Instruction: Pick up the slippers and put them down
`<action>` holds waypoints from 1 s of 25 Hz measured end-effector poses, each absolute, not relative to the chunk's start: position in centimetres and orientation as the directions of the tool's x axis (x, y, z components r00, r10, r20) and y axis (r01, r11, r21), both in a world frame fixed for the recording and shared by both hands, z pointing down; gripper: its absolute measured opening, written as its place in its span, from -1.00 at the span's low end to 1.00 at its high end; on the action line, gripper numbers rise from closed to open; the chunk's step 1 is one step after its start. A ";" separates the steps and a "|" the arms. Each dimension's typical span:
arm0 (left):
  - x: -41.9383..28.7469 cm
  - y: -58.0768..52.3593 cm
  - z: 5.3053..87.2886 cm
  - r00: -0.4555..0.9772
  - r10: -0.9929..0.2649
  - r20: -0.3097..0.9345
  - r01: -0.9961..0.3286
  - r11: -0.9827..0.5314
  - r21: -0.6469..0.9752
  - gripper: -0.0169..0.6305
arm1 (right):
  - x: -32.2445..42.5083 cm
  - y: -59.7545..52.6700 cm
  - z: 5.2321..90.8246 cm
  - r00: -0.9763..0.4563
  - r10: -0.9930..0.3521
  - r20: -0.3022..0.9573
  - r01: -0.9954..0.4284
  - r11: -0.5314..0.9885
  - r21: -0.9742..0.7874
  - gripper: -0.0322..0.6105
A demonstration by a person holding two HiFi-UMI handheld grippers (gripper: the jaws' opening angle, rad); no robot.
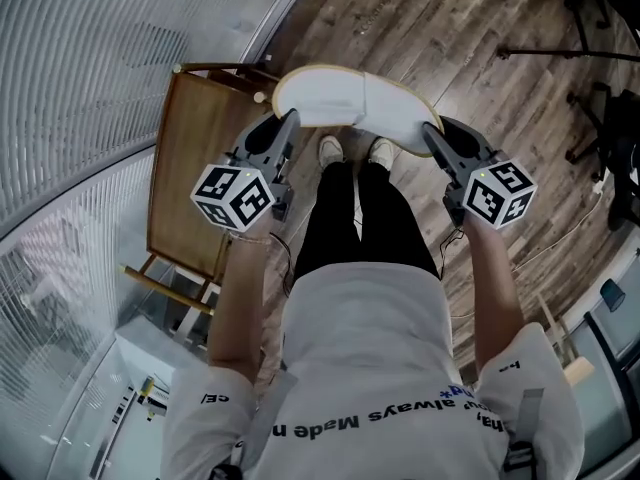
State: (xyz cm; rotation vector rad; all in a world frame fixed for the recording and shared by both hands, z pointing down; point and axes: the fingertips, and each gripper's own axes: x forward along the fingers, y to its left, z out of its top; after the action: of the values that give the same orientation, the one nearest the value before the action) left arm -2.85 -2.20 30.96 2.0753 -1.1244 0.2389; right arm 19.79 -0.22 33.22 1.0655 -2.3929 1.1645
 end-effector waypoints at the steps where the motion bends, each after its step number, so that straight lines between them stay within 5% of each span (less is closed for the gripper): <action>1: -2.9 -2.4 31.2 0.601 -0.636 0.484 -0.781 -0.337 0.527 -0.77 | 19.7 -0.3 33.5 -0.689 -0.499 0.526 -0.722 0.399 -0.566 -0.64; 25: 1.9 -2.1 49.0 0.577 -0.547 0.606 -0.813 -0.315 0.490 -0.78 | 24.1 0.5 51.7 -0.625 -0.470 0.624 -0.775 0.277 -0.568 -0.64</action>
State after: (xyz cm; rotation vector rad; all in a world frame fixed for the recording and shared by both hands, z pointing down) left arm 1.87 -2.10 49.01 2.0088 -1.0847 0.4215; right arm 24.06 0.47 51.67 1.1330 -2.2191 1.2798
